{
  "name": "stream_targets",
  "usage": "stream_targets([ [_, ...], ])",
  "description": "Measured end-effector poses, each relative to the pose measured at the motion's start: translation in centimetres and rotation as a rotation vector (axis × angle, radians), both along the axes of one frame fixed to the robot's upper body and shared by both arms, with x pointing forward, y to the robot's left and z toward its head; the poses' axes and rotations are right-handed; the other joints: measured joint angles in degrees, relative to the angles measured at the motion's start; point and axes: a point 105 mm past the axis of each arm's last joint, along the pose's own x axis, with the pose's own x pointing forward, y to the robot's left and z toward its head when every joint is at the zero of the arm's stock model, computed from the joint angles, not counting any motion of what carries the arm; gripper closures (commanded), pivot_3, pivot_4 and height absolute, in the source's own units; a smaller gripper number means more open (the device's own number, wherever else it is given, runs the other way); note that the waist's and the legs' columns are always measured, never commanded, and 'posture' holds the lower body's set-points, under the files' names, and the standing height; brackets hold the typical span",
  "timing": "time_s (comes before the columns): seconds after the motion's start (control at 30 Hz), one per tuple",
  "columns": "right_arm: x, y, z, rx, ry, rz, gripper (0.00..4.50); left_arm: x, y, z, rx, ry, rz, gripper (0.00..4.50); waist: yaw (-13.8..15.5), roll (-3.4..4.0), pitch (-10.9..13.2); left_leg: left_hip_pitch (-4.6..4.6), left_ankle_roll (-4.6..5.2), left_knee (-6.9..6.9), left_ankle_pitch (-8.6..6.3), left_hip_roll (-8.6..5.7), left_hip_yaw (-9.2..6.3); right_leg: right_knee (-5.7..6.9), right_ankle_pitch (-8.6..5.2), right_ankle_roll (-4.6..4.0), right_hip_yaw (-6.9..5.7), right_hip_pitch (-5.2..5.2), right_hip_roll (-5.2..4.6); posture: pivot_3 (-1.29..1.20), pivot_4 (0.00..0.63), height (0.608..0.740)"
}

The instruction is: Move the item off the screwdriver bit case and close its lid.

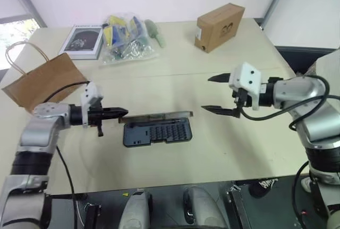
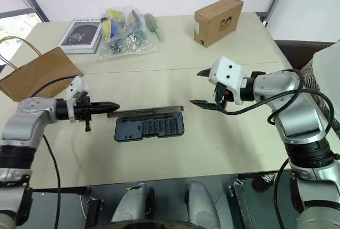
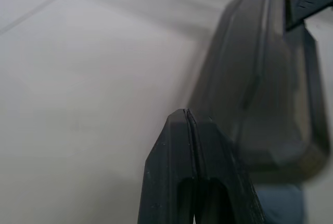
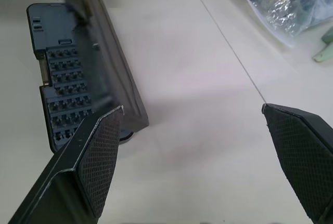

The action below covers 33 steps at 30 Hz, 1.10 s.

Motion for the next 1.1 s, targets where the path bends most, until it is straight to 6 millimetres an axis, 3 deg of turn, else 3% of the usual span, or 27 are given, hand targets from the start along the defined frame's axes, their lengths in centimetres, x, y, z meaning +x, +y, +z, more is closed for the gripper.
stream_targets([
  [0.2, 0.0, -0.2, -0.5, 0.002, 0.007, -0.012, 0.07, -3.0, -0.5, -0.5, -0.005, 0.094, -0.049, 4.50, 0.1, 0.00, 0.0, 0.00, 0.00, 0.00, 0.00, 0.00, 0.01, -0.01, -0.01, -0.01, 0.00, 0.00, -0.02, 0.00, 0.150, 0.740],
  [0.37, -0.3, -0.4, -1.5, 0.003, 0.041, -0.023, 0.07, -3.1, -0.9, -0.8, -0.011, 0.095, -0.039, 4.50, 0.1, 0.00, 0.0, 0.00, 0.00, 0.00, 0.00, -0.01, 0.02, -0.01, -0.01, 0.00, 0.00, 0.00, 0.00, 0.00, 0.150, 0.740],
  [0.43, -0.5, -0.4, -1.6, 0.006, 0.050, -0.022, 0.07, -2.6, -1.0, -0.5, -0.018, 0.078, -0.028, 4.50, 0.1, 0.00, 0.0, 0.00, 0.00, 0.01, 0.00, -0.01, 0.02, -0.01, -0.01, 0.00, 0.00, 0.00, 0.00, 0.00, 0.150, 0.740],
  [0.77, -1.1, 0.6, -2.4, 0.207, 0.203, -0.131, 0.07, 4.0, -1.1, 4.3, -0.124, -0.095, 0.097, 4.50, 0.1, -0.02, 0.0, -0.05, 0.02, 0.15, -0.01, -0.02, -0.02, 0.03, 0.00, 0.01, -0.04, 0.01, 0.05, 0.00, 0.150, 0.740],
  [0.87, -1.9, 1.9, -2.6, 0.256, 0.245, -0.106, 0.87, 5.1, -2.0, 4.6, -0.122, -0.114, 0.079, 4.50, 0.1, -0.02, 0.0, -0.10, 0.03, 0.23, -0.01, -0.02, -0.04, 0.06, 0.01, 0.01, -0.05, 0.01, 0.05, 0.00, 0.150, 0.740],
  [1.1, -3.3, 5.2, -0.8, 0.421, 0.341, -0.007, 4.33, 7.4, -5.4, 2.8, -0.082, -0.094, -0.014, 4.50, 0.1, -0.03, 0.0, -0.12, 0.11, 0.36, -0.06, -0.03, -0.08, 0.11, 0.01, 0.02, -0.09, 0.04, 0.07, 0.00, 0.150, 0.740],
])
